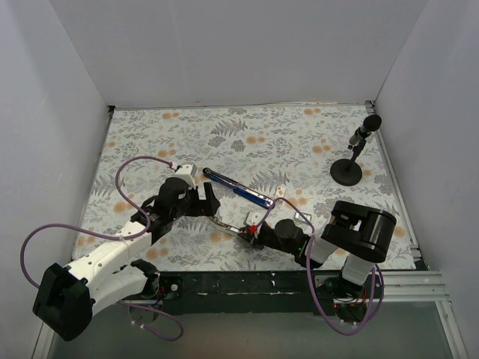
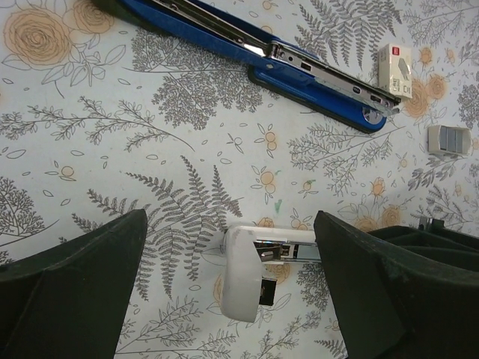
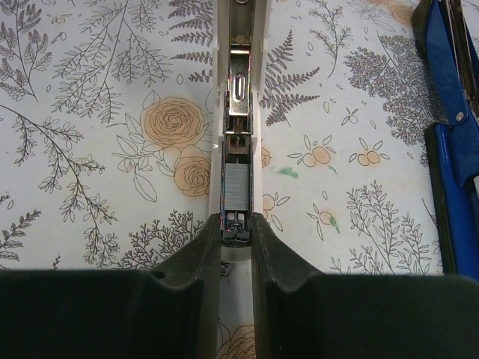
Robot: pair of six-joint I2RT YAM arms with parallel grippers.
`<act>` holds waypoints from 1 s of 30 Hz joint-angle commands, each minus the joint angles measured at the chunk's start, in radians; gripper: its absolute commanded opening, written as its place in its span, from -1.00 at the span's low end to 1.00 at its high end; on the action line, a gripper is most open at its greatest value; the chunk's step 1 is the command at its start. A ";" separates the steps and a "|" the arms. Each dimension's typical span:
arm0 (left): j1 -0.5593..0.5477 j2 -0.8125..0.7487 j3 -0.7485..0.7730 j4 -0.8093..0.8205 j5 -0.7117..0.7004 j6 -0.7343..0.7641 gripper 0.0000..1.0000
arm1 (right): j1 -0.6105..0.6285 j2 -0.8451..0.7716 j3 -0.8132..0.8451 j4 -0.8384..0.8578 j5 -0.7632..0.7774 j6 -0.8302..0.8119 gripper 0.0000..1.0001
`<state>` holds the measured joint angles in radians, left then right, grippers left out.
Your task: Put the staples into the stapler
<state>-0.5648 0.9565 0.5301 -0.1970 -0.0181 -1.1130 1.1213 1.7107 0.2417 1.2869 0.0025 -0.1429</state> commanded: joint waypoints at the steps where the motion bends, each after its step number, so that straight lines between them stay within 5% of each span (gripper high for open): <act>1: 0.003 0.024 0.028 0.021 0.070 -0.025 0.87 | -0.002 0.010 0.027 0.200 0.007 -0.017 -0.94; 18: -0.035 0.011 0.143 -0.208 -0.063 -0.245 0.82 | -0.002 0.009 0.054 0.144 0.024 -0.009 -0.97; 30: -0.043 0.014 0.191 -0.331 -0.135 -0.143 0.37 | -0.003 0.018 0.062 0.130 0.017 -0.001 -0.97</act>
<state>-0.6044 0.9779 0.6724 -0.4732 -0.1204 -1.2961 1.1213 1.7210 0.2676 1.2812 0.0158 -0.1425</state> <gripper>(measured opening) 0.720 0.243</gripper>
